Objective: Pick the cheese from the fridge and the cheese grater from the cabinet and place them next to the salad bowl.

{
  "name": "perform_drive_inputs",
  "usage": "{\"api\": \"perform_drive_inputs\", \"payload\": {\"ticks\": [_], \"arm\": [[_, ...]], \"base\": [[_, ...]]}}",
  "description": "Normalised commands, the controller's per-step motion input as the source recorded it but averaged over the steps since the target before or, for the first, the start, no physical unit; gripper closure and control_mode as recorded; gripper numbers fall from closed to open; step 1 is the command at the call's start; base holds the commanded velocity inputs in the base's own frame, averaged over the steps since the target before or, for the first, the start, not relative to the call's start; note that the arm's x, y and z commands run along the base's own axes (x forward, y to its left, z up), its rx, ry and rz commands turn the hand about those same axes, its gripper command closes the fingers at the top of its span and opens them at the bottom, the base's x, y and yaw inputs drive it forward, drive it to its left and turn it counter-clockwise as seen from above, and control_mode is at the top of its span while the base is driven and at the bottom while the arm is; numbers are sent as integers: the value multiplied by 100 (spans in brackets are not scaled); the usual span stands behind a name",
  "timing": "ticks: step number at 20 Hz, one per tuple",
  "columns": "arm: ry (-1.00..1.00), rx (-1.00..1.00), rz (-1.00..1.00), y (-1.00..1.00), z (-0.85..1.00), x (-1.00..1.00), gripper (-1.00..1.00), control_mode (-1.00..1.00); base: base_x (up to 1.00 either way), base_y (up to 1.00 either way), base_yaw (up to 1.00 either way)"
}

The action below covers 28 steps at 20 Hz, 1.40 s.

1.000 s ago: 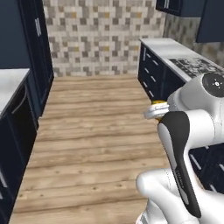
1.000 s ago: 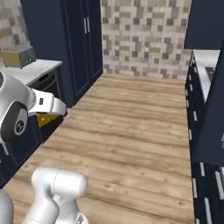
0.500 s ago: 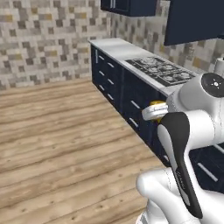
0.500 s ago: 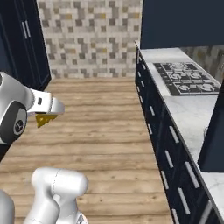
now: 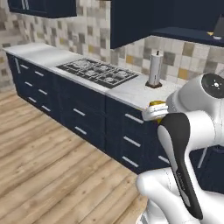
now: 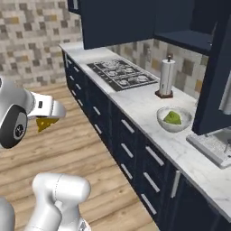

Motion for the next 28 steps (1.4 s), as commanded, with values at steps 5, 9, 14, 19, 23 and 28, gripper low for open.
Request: {"api": "perform_drive_inputs", "payload": {"ticks": [5, 9, 14, 19, 23, 28], "arm": [[0, 0, 0, 0, 0, 0, 100, 100], [0, 0, 0, 0, 0, 0, 100, 100], [0, 0, 0, 0, 0, 0, 100, 100], [0, 0, 0, 0, 0, 0, 100, 100], [0, 0, 0, 0, 0, 0, 100, 100], [0, 0, 0, 0, 0, 0, 100, 100]], "base": [[32, 24, -70], [38, 28, -63], [47, 34, -44], [49, 44, -32], [43, 43, -43], [42, 42, -50]]}}
